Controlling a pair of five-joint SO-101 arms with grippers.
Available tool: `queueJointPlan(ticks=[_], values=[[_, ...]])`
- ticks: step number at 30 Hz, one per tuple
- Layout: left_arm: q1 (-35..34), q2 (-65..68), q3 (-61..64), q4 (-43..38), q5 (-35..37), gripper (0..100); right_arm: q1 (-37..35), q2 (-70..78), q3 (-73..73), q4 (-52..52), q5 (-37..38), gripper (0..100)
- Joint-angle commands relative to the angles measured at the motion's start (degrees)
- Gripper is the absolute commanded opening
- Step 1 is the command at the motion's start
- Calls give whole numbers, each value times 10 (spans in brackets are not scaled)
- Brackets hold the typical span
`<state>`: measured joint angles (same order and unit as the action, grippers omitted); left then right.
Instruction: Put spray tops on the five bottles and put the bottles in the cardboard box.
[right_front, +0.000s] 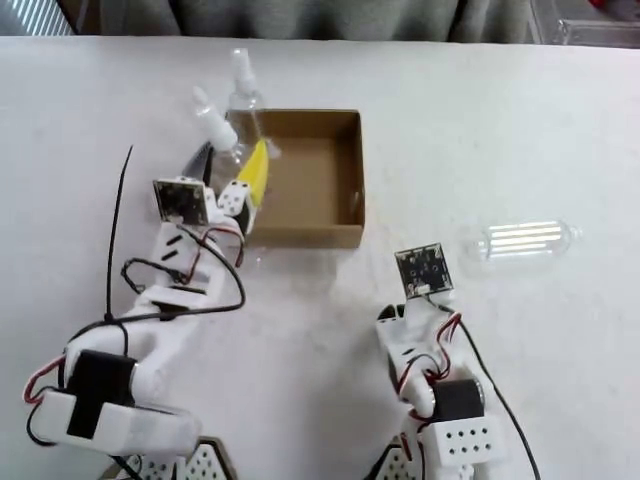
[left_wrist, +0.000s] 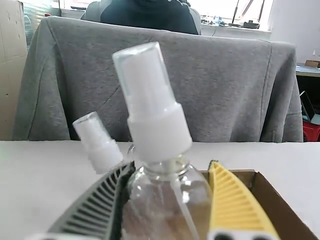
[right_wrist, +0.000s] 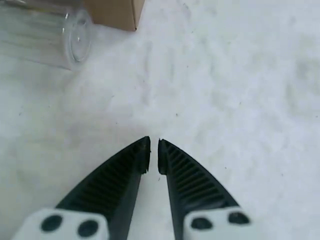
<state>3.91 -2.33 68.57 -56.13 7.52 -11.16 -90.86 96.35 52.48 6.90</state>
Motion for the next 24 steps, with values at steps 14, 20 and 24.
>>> queueJointPlan(ticks=[14, 20, 24], values=[[-3, 4, -11, -25, -4, 21, 3, -7, 8, 0, 0, 15], [-3, 3, 1, -25, -4, 21, 3, -7, 8, 0, 0, 15], [-4, 3, 2, -25, -4, 21, 3, -7, 8, 0, 0, 15]])
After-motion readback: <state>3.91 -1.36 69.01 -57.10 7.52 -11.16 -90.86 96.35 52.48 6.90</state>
